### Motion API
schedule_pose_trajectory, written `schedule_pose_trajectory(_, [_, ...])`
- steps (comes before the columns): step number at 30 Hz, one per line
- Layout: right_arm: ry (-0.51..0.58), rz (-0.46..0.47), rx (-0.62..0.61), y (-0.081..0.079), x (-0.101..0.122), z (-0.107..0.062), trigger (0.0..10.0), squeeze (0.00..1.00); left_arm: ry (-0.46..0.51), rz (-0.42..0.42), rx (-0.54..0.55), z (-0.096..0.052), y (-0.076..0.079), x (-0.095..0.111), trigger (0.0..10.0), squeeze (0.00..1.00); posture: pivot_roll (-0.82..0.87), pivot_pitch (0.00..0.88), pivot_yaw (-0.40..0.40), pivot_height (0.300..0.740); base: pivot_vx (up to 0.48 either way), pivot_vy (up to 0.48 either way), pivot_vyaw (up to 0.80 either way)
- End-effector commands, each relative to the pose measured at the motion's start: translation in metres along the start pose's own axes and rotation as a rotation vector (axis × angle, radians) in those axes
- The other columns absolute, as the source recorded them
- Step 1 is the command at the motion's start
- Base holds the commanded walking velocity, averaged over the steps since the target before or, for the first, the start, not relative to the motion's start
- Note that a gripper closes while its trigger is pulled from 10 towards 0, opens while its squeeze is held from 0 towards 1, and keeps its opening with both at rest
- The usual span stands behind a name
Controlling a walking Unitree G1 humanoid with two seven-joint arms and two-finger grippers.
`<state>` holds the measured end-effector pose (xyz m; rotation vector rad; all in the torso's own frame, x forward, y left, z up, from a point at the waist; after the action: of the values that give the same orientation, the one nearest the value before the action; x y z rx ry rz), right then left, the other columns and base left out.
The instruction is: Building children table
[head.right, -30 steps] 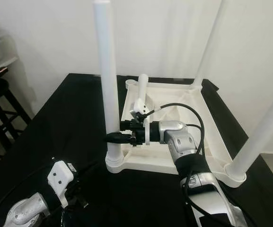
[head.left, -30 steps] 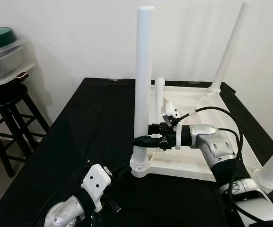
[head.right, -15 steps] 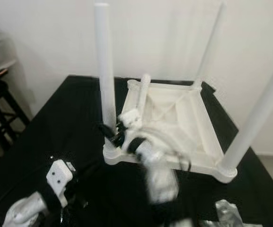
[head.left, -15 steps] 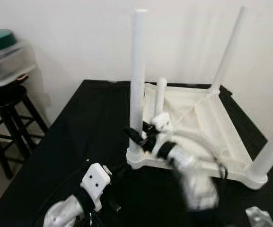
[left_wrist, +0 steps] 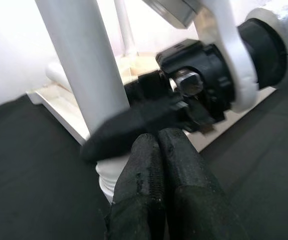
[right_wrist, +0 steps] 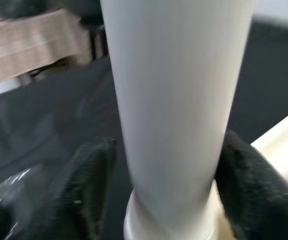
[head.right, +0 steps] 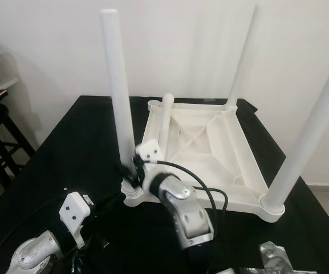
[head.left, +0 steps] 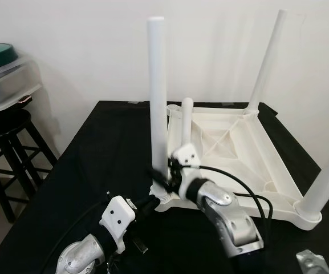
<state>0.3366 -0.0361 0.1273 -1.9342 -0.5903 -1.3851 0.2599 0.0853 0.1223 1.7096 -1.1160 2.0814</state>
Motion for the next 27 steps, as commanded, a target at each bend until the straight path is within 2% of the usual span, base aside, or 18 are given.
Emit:
schedule_pose_trajectory(1, [0.012, -0.027, 0.091, -0.014, 0.011, 0.003, 10.0, 1.00, -0.010, 0.006, 0.000, 0.000, 0.000, -0.003, 10.0, 0.00, 0.01, 0.000, -0.022, 0.740, 0.000, 0.000, 0.00])
schedule_pose_trajectory(2, [0.018, -0.083, 0.151, -0.014, 0.022, 0.001, 10.0, 1.00, -0.010, 0.003, -0.003, 0.000, 0.001, -0.003, 10.0, 0.00, 0.02, 0.000, -0.023, 0.740, 0.000, 0.000, 0.00])
schedule_pose_trajectory(3, [0.018, -0.083, 0.151, -0.014, 0.022, 0.001, 10.0, 1.00, -0.010, 0.003, -0.003, 0.000, 0.001, -0.003, 10.0, 0.00, 0.02, 0.000, -0.023, 0.740, 0.000, 0.000, 0.00])
schedule_pose_trajectory(4, [0.012, -0.115, 0.202, -0.012, 0.029, 0.000, 10.0, 1.00, -0.009, 0.003, -0.004, 0.000, 0.002, -0.003, 10.0, 0.00, 0.02, 0.000, -0.023, 0.740, 0.000, 0.000, 0.00])
schedule_pose_trajectory(7, [-0.040, -0.166, 0.308, -0.011, 0.032, -0.005, 10.0, 1.00, -0.009, 0.002, -0.005, 0.000, 0.002, -0.003, 10.0, 0.00, 0.02, 0.000, -0.023, 0.740, 0.000, 0.000, 0.00])
schedule_pose_trajectory(8, [-0.040, -0.166, 0.308, -0.011, 0.032, -0.005, 10.0, 1.00, -0.009, 0.002, -0.005, 0.000, 0.002, -0.003, 10.0, 0.00, 0.02, 0.000, -0.023, 0.740, 0.000, 0.000, 0.00])
schedule_pose_trajectory(9, [-0.081, -0.173, 0.384, -0.008, 0.033, -0.009, 10.0, 0.39, -0.009, 0.002, -0.005, 0.000, 0.002, -0.003, 10.0, 0.00, 0.02, 0.000, -0.023, 0.740, 0.000, 0.000, 0.00])
schedule_pose_trajectory(10, [-0.106, -0.173, 0.431, -0.007, 0.034, -0.013, 10.0, 0.00, -0.009, 0.002, -0.005, 0.000, 0.003, -0.003, 10.0, 0.00, 0.02, 0.000, -0.023, 0.740, 0.000, 0.000, 0.00])
schedule_pose_trajectory(12, [-0.122, -0.174, 0.464, -0.003, 0.037, -0.015, 10.0, 0.00, -0.009, 0.002, -0.005, 0.000, 0.003, -0.003, 10.0, 0.00, 0.03, 0.000, -0.023, 0.740, 0.000, 0.000, 0.00])
schedule_pose_trajectory(13, [-0.134, -0.193, 0.464, 0.007, 0.043, -0.015, 10.0, 0.00, -0.010, 0.002, -0.005, 0.000, 0.003, -0.003, 10.0, 0.00, 0.03, 0.000, -0.024, 0.740, 0.000, 0.000, 0.00])
schedule_pose_trajectory(19, [-0.116, -0.153, 0.495, 0.013, 0.056, -0.017, 9.7, 0.00, -0.009, -0.001, -0.005, 0.000, 0.004, -0.003, 10.0, 0.00, 0.03, 0.000, -0.025, 0.740, 0.000, 0.000, 0.00])
schedule_pose_trajectory(20, [-0.111, -0.141, 0.517, 0.013, 0.057, -0.020, 0.0, 0.00, -0.009, -0.001, -0.005, -0.001, 0.004, -0.003, 10.0, 0.00, 0.03, 0.000, -0.024, 0.740, 0.000, 0.000, 0.00])
schedule_pose_trajectory(27, [-0.113, -0.128, 0.566, 0.014, 0.054, -0.027, 0.0, 0.00, -0.008, -0.002, -0.008, -0.001, 0.004, -0.002, 10.0, 0.00, 0.03, 0.000, -0.020, 0.740, 0.000, 0.000, 0.00])
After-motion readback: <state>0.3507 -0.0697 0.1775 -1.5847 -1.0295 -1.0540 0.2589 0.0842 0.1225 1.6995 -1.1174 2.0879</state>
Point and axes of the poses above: a point about 5 cm out from each wrist's last joint towards the gripper, its own z axis pointing out of the wrist towards the gripper, its own x axis along the axis of the wrist's last joint, y = z × x, the point moved 5 cm from there along z, pointing out of the wrist towards the gripper, and after that the axes turned 13 degrees about z, right-handed, at the moved point
